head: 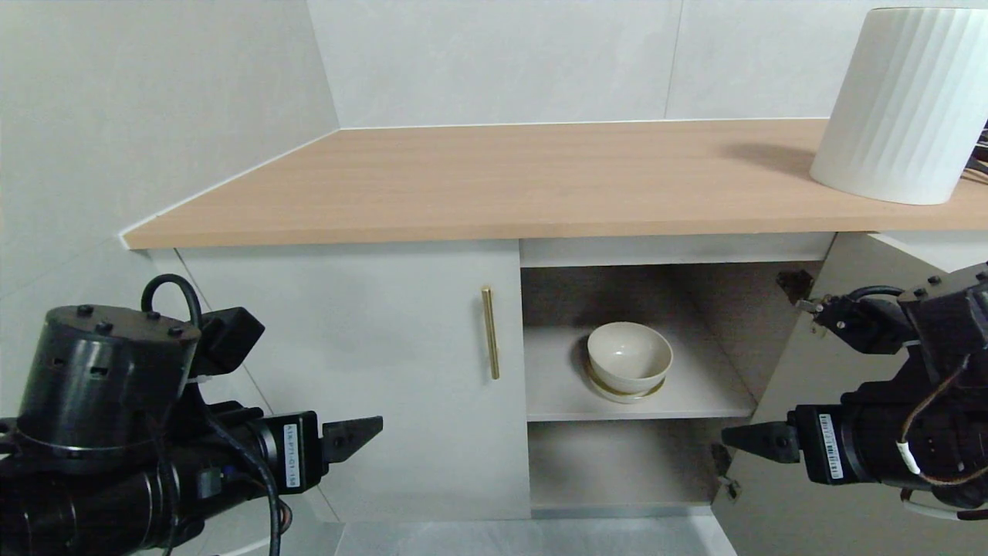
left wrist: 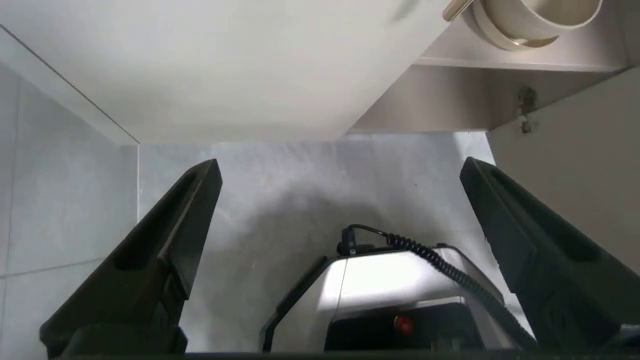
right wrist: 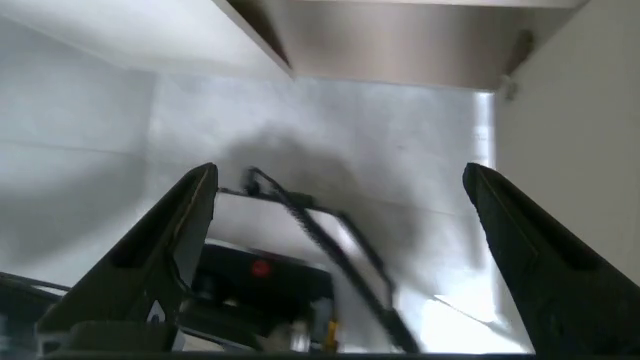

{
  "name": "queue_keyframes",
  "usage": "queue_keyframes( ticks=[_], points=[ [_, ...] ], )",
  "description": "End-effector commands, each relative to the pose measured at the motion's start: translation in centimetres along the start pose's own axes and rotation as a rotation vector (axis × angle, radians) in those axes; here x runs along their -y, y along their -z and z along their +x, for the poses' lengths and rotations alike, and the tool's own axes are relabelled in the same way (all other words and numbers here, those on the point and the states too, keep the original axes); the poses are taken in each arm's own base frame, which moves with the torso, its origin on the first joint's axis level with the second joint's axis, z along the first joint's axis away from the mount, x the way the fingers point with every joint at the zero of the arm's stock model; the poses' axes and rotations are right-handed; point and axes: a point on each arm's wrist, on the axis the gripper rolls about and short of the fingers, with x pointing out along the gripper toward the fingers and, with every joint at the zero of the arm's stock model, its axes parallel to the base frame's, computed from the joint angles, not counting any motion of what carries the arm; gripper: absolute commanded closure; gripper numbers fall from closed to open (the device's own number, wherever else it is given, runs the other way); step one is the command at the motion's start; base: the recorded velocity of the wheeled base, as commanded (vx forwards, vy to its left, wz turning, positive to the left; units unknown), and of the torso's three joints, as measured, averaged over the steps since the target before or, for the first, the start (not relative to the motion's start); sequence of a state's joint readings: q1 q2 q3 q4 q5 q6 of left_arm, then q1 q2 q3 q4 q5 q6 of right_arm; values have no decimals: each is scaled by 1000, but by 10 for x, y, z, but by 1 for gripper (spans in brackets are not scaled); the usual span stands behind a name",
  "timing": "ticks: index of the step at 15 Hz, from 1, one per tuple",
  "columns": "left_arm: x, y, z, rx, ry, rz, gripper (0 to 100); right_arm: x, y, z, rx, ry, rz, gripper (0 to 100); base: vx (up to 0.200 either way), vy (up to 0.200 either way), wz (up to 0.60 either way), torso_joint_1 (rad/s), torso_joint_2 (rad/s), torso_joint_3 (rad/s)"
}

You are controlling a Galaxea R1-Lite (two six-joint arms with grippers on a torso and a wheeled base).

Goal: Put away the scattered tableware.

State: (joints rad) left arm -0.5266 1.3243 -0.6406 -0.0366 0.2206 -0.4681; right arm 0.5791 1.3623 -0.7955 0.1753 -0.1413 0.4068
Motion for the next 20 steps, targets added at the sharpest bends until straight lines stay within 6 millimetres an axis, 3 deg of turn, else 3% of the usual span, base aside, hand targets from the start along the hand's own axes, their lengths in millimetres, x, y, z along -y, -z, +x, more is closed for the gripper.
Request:
queue_keyframes(
  ticks=[1, 4, 20],
  points=[
    [0, 0, 0, 0, -1, -2, 0, 0, 2, 0, 0, 1, -2, 0, 0, 0, 0, 0, 0, 0],
    [0, 1, 3, -11, -6, 0, 0, 0, 2, 1, -7, 3, -4, 0, 0, 0, 0, 0, 0, 0],
    [0, 1, 3, -12, -7, 0, 0, 0, 4, 1, -10, 7, -7, 0, -200, 0, 0, 4, 4, 2]
  ],
)
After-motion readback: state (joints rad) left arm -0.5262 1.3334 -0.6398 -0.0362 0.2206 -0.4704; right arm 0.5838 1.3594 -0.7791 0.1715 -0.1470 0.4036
